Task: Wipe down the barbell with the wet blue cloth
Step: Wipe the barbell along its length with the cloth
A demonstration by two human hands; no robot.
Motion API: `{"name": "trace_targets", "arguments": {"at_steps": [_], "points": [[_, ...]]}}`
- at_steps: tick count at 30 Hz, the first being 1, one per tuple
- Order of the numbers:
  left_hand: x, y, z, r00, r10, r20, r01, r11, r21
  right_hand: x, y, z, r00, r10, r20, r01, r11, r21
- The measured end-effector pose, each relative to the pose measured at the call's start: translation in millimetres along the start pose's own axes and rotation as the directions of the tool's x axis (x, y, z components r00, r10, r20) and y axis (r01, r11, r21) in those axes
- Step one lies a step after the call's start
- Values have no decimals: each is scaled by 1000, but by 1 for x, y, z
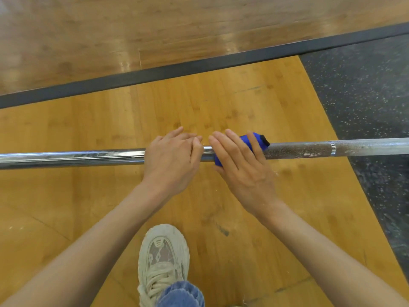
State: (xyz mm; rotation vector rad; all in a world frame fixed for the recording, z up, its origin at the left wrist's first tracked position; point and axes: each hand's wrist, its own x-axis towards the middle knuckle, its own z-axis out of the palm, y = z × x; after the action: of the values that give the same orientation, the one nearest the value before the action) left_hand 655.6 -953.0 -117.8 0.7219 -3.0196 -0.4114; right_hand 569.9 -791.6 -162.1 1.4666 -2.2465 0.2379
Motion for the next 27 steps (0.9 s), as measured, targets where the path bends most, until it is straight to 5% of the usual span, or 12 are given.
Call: {"name": "trace_targets", "arguments": {"at_steps": [3, 10, 12, 14, 15, 17, 19, 23, 27], "points": [[9, -2, -1, 1000, 1, -11, -1, 1000, -18, 9, 23, -5, 998, -38, 54, 35, 998, 53], [-5, -6, 11, 962, 156, -225, -137, 986, 96, 30, 15, -11, 935, 354, 22, -350, 911, 219], [-8, -6, 16, 956, 159, -245, -144, 986, 79, 55, 10, -13, 943, 325, 74, -333, 926, 180], [-4, -5, 18, 959, 140, -249, -129, 990, 60, 71, 16, -17, 939, 204, 278, -248, 959, 134], [-1, -5, 17, 960, 132, -245, -121, 991, 60, 76, 28, -20, 897, 139, 419, -209, 970, 126], [4, -5, 16, 965, 127, -231, -115, 991, 64, 82, 58, -25, 733, 209, 647, -381, 915, 136], [9, -5, 15, 969, 111, -220, -97, 993, 71, 91, 66, -32, 640, 285, 713, -542, 826, 156], [17, -1, 11, 978, 64, -200, -62, 998, 17, 101, 23, -20, 806, 122, 580, -298, 929, 219], [17, 0, 9, 980, 40, -195, -46, 999, -28, 53, 27, -17, 923, 339, 183, -372, 908, 194]]}}
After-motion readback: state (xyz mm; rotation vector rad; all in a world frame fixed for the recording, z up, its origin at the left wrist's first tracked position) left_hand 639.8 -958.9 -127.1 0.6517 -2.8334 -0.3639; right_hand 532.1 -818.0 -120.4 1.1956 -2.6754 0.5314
